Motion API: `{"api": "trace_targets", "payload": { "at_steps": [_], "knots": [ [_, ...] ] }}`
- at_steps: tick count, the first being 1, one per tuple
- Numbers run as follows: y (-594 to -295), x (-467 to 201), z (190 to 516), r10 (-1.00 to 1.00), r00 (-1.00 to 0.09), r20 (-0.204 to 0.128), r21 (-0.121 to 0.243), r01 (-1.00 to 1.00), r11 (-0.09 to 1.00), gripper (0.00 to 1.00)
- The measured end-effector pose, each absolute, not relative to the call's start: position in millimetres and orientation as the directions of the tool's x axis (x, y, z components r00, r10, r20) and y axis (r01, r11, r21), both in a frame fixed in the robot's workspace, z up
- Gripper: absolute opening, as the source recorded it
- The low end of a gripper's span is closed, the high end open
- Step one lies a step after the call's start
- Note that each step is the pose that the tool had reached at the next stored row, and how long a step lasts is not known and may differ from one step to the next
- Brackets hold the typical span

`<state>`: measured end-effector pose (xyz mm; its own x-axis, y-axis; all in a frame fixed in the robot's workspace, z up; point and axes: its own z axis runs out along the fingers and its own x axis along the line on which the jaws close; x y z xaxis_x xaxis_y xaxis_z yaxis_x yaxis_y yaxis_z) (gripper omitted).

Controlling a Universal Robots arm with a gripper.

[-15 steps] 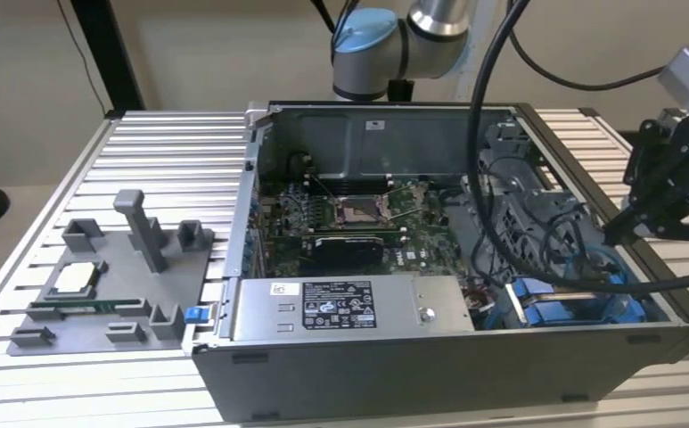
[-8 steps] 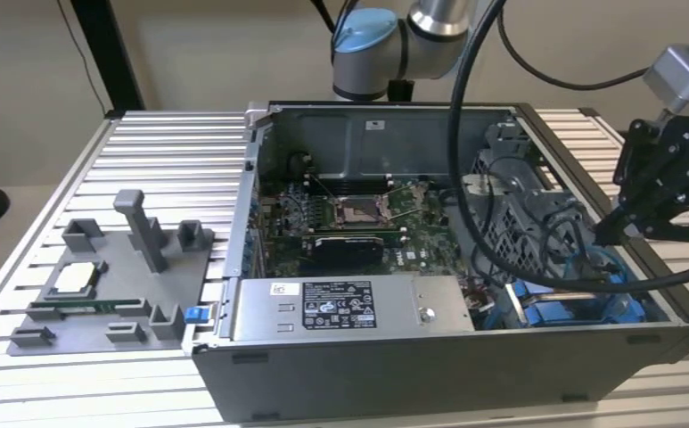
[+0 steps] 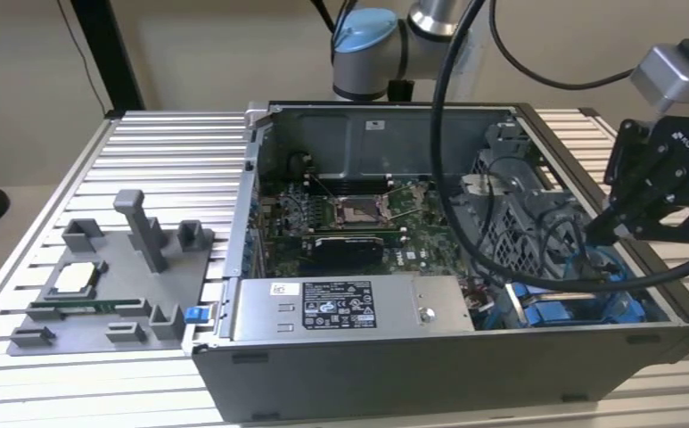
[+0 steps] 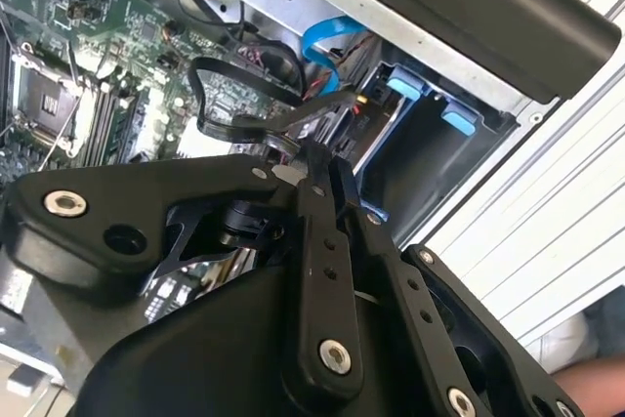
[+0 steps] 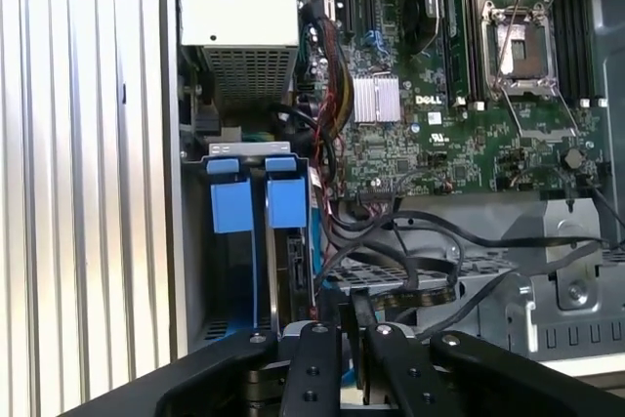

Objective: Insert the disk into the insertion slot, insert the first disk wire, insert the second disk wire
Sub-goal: 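Insert the second disk wire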

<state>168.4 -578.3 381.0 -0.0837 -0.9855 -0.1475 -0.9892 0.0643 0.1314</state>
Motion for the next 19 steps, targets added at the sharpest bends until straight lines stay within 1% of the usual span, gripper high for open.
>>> {"api": "trace_targets", "payload": {
  "at_steps": [13, 19],
  "knots": [
    [-579.9, 137.7, 378.8, -0.986, -0.083, -0.145, 0.129, -0.99, 0.065, 0.0],
    [-581.8, 131.9, 375.6, -0.986, -0.077, -0.148, 0.085, -0.994, 0.065, 0.0]
  ]
}}
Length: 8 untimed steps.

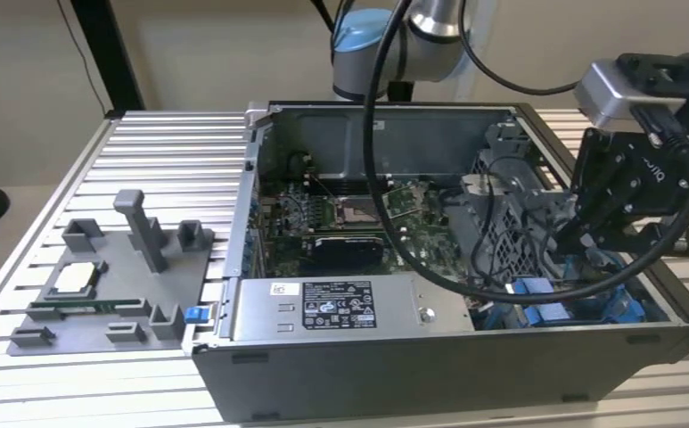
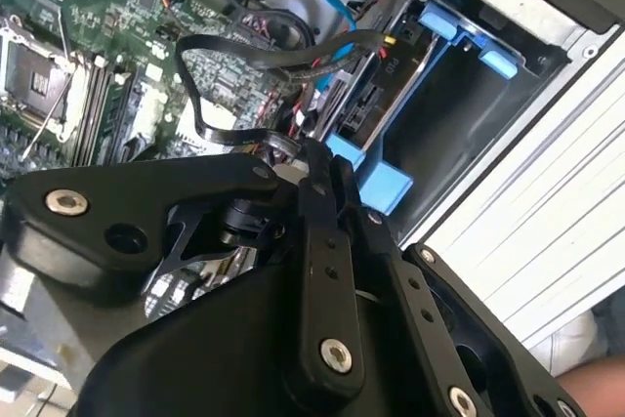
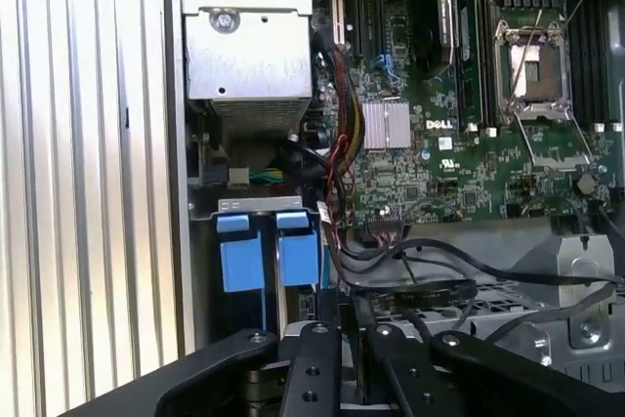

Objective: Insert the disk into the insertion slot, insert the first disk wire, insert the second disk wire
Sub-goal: 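Insert the second disk wire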

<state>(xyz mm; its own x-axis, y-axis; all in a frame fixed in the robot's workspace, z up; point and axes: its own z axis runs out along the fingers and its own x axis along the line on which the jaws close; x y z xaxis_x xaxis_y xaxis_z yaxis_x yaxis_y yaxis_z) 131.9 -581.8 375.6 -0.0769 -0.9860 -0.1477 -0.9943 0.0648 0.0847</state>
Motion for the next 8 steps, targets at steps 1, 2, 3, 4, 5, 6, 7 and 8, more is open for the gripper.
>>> {"api": "trace_targets", "payload": {
  "at_steps": [1, 2, 3, 4, 5, 6, 7, 8],
  "knots": [
    [-582.2, 131.3, 375.1, -0.986, -0.076, -0.148, 0.078, -0.995, 0.065, 0.0],
    [-582.8, 130.9, 374.5, -0.986, -0.075, -0.149, 0.072, -0.995, 0.065, 0.0],
    [-583.4, 130.6, 373.9, -0.986, -0.074, -0.149, 0.066, -0.996, 0.065, 0.0],
    [-584.0, 130.3, 373.3, -0.986, -0.073, -0.149, 0.06, -0.996, 0.064, 0.0],
    [-584.8, 130.1, 372.6, -0.986, -0.072, -0.15, 0.055, -0.996, 0.064, 0.0],
    [-585.6, 129.8, 372.0, -0.986, -0.071, -0.15, 0.049, -0.997, 0.064, 0.0],
    [-586.3, 129.6, 371.3, -0.986, -0.07, -0.151, 0.043, -0.997, 0.064, 0.0],
    [-587.0, 129.4, 370.7, -0.986, -0.069, -0.151, 0.038, -0.997, 0.064, 0.0]
  ]
}}
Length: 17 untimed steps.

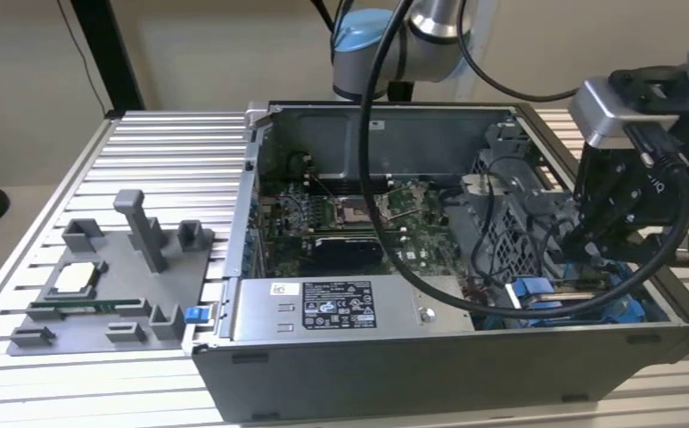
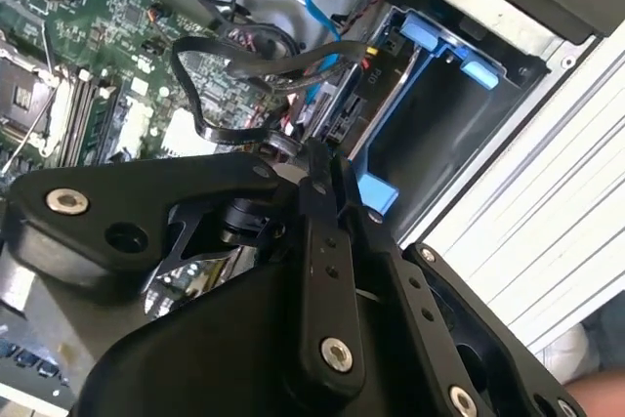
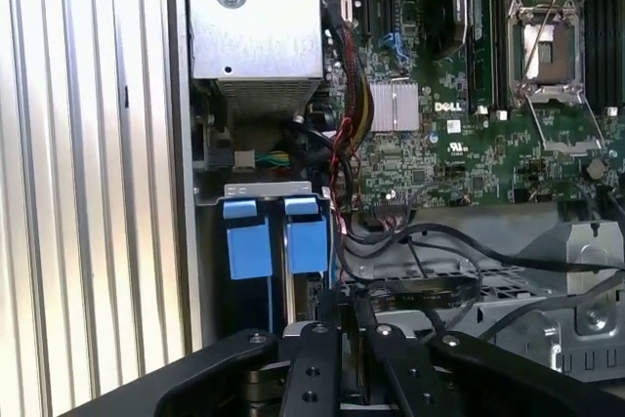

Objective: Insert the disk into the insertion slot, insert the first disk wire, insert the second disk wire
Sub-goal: 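Insert the second disk wire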

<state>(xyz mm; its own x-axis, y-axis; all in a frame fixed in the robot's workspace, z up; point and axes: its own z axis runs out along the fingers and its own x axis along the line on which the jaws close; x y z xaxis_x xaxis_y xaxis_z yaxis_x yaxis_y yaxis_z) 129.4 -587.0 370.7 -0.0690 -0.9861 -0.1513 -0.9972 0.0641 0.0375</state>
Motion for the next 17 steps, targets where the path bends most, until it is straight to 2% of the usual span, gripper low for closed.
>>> {"api": "trace_targets", "payload": {
  "at_steps": [10, 17],
  "knots": [
    [-593.3, 127.4, 364.5, -0.986, -0.058, -0.155, -0.019, -0.998, 0.062, 0.0],
    [-593.9, 127.3, 360.8, -0.986, -0.054, -0.155, -0.033, -0.998, 0.06, 0.0]
  ]
}}
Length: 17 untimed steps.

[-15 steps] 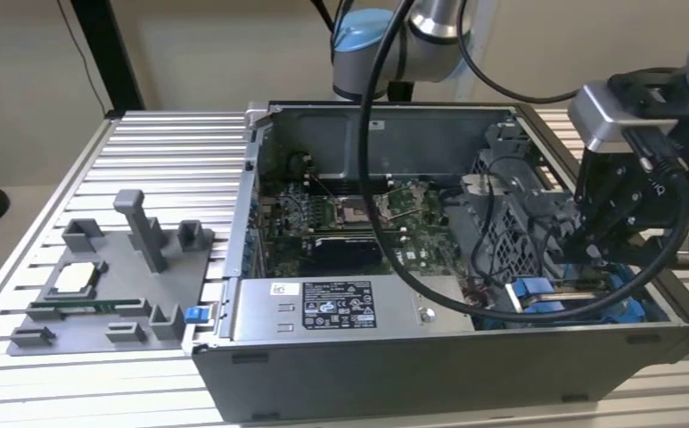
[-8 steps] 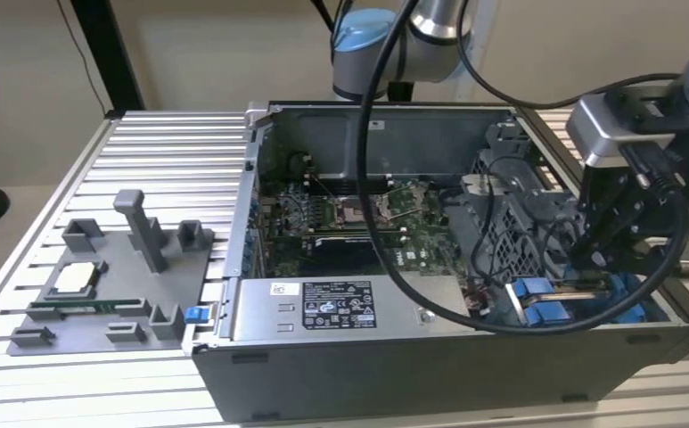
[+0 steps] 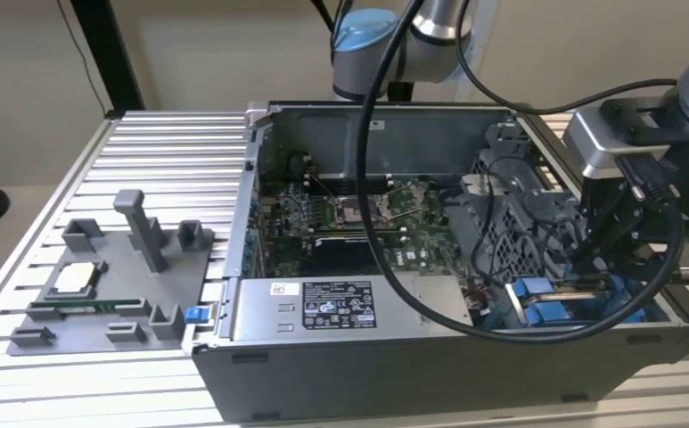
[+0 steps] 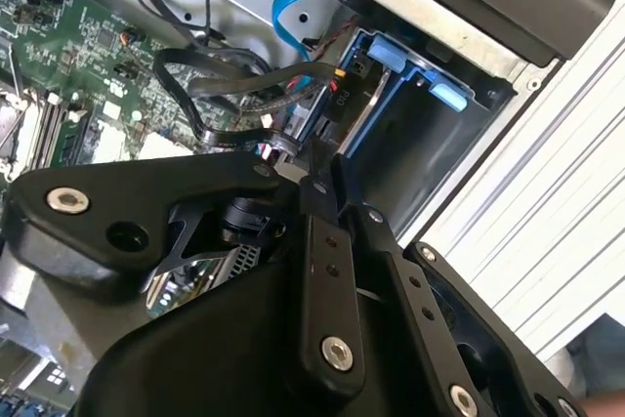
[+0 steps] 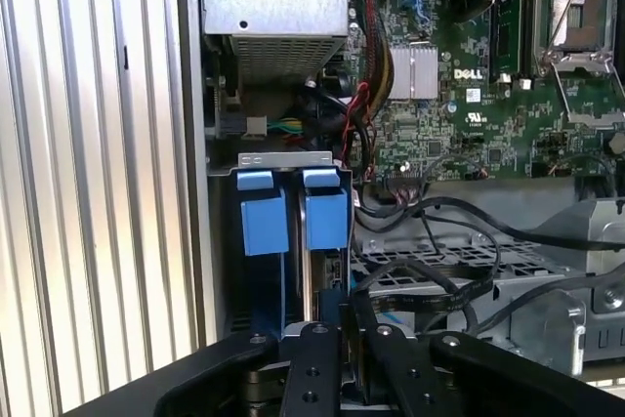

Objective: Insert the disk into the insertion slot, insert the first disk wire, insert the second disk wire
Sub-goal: 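Insert the second disk wire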

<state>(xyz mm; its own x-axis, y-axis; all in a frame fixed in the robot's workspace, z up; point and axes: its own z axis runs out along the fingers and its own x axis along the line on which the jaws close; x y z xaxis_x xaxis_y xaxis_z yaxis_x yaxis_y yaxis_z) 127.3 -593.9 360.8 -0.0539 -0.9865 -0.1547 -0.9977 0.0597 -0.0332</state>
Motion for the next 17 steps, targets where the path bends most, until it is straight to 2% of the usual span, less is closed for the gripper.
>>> {"api": "trace_targets", "payload": {
  "at_steps": [7, 12, 17],
  "knots": [
    [-593.9, 127.3, 360.3, -0.986, -0.054, -0.155, -0.034, -0.998, 0.06, 0.0],
    [-593.9, 127.3, 358.8, -0.986, -0.05, -0.157, -0.06, -0.996, 0.06, 0.0],
    [-593.9, 127.3, 358.9, -0.986, -0.049, -0.156, -0.062, -0.996, 0.06, 0.0]
  ]
}}
